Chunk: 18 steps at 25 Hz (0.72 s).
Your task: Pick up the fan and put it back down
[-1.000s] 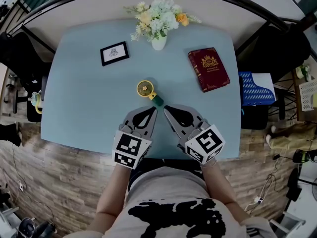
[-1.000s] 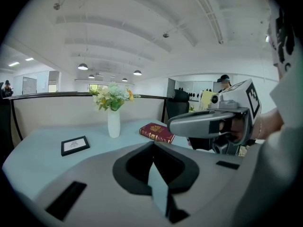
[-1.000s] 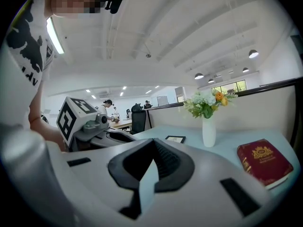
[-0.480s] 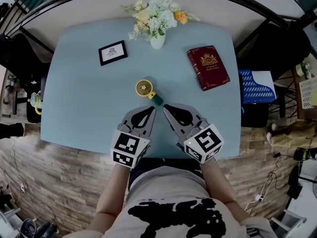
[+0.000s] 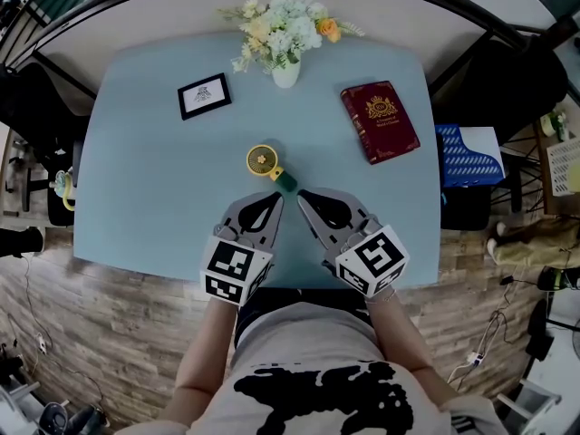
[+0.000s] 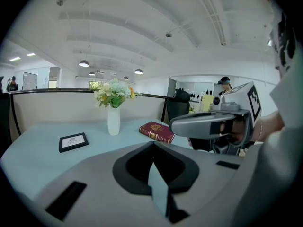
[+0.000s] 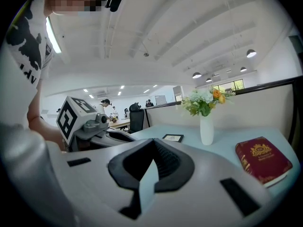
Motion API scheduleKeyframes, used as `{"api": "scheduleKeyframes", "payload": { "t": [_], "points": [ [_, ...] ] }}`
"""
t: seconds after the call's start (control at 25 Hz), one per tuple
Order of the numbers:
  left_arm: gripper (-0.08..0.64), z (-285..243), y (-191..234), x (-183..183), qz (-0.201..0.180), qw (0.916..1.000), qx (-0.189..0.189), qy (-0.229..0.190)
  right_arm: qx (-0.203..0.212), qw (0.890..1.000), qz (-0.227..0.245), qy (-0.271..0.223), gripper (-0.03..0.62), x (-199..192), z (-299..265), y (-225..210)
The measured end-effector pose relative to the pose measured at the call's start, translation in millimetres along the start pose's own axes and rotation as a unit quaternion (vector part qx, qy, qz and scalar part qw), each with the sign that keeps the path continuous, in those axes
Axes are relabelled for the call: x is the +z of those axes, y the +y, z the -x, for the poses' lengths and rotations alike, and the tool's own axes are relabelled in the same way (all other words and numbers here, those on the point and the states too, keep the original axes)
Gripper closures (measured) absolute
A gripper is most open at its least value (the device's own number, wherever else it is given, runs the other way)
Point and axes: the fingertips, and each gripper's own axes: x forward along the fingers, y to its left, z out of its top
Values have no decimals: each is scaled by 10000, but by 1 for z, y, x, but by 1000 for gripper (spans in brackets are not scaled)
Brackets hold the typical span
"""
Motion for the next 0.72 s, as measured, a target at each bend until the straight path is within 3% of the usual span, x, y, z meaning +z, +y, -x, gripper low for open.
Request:
{"api": "scheduleKeyframes", "payload": {
  "t": [0.72],
  "points": [
    [549,-1,-2,1,48,9999,-139,14,43,9999,-72,-62,589,-1,-4,1]
  ]
}}
